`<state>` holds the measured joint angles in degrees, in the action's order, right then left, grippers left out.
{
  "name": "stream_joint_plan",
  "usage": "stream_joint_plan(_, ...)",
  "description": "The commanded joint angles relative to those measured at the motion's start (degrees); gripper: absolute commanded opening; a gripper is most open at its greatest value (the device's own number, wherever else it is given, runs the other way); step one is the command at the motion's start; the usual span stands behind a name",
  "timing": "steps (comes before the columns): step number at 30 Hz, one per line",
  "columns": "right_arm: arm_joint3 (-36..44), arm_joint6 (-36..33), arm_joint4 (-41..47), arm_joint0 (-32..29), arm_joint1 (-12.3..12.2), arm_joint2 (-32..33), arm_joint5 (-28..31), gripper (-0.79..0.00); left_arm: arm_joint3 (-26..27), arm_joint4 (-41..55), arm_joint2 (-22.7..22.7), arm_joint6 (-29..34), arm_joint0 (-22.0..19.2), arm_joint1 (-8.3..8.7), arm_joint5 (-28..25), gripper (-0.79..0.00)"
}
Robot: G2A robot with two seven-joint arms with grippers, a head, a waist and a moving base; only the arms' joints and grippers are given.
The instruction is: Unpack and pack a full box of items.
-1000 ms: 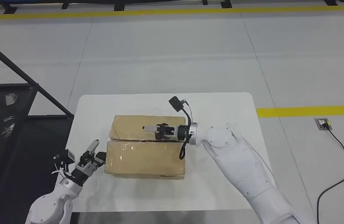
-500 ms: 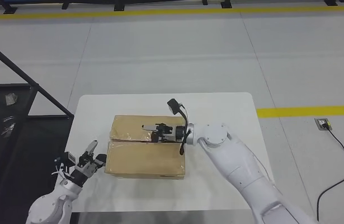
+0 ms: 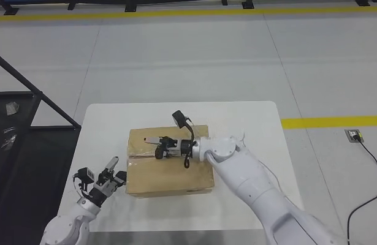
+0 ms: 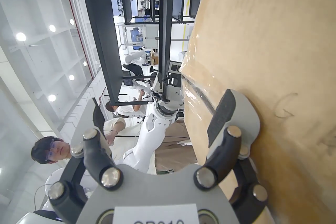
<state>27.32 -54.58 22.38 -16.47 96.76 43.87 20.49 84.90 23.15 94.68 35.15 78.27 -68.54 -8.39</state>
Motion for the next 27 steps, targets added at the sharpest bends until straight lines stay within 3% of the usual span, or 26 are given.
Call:
stream_joint_plan(1, -1.25, 0.26, 0.50, 0.51, 1.07, -0.65, 0.19, 0.000, -0.16, -0.13, -0.39, -0.22, -0.04, -0.01, -0.17, 0.000)
stream_joint_plan(9, -5.55, 0.12, 2.12, 2.11, 5.50, -3.03, 1.19, 0.000, -3.19, 1.81, 1.24, -2.06, -0.80, 0.19, -0.12, 0.000)
stream_joint_plan(18, -10.38, 4.51, 3.42, 3.37, 10.04, -4.13, 1.54, 0.000, -7.49, 4.49, 4.20, -2.24, -2.27, 0.66, -0.02, 0.000)
stream_joint_plan(27, -10.38, 4.51, 3.42, 3.37, 10.04, -4.13, 1.54, 0.000, -7.49, 4.49, 4.20, -2.24, -2.27, 0.66, -0.02, 0.000)
